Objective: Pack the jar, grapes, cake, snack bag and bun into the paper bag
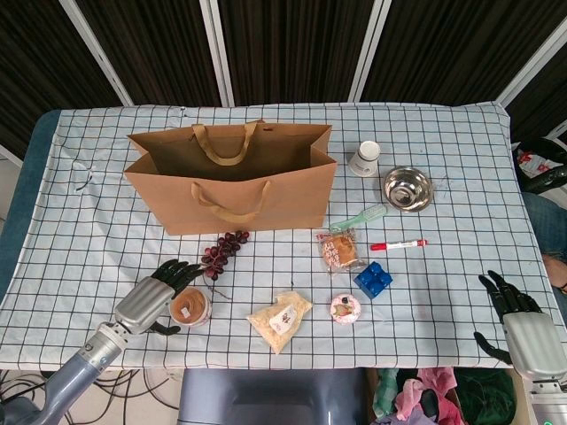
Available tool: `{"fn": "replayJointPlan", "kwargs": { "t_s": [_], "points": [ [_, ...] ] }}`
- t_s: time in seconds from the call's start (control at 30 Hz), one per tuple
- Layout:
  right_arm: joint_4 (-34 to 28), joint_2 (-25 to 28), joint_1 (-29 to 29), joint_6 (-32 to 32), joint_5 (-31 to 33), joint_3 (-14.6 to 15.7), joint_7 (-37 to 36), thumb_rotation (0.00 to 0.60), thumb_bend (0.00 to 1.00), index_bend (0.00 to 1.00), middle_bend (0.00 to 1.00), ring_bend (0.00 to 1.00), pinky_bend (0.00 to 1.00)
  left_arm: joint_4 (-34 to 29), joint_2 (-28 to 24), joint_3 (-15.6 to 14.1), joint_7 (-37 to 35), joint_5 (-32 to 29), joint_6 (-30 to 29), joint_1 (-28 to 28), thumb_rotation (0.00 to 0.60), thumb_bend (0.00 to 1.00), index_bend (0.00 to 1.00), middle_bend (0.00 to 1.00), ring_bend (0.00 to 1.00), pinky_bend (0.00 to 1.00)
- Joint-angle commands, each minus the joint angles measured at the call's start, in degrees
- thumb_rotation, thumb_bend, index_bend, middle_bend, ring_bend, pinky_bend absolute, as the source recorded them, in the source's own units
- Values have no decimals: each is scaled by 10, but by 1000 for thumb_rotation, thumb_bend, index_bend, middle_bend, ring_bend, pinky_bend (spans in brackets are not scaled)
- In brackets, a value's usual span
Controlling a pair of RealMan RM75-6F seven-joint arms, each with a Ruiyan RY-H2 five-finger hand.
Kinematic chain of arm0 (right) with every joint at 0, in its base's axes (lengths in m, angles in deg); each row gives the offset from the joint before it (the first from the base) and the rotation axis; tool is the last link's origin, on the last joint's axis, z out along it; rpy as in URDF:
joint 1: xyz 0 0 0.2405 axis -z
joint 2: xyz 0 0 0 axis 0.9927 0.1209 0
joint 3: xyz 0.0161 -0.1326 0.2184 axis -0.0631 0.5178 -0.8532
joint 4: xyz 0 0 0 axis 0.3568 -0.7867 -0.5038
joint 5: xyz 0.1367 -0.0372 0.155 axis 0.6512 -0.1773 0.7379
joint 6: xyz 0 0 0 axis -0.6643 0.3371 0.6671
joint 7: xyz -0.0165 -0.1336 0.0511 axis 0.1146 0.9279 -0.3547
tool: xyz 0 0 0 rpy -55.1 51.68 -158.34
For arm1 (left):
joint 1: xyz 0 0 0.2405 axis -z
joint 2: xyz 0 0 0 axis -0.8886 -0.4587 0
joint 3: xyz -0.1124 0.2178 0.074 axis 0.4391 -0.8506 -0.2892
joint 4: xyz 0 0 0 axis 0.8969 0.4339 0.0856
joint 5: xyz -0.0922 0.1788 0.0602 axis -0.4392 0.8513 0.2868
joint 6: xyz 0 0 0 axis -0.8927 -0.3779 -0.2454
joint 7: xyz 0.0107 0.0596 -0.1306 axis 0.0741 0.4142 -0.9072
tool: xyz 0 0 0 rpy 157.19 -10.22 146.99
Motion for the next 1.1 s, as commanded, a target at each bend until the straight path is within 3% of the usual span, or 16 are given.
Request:
{"fn": "replayJointPlan", "kwargs": {
  "t_s": [0.03, 0.93, 1.1],
  "points": [
    [-1, 1, 1, -2, 0, 0, -1, 600, 169, 83, 55, 145, 245, 4, 13, 3, 11, -14, 10, 8, 600, 7, 0, 66, 3, 45],
    [-7, 2, 3, -4, -22, 9, 11, 600, 169, 84, 60, 149, 245, 33, 30, -26, 42, -16, -6, 12, 600, 15, 6, 89, 24, 46],
    [-6, 1, 2, 0, -19, 9, 12, 600, 168, 84, 60, 149, 245, 43, 38, -24, 32, -20, 1, 19, 600, 84, 35, 120, 69, 127]
  ]
}}
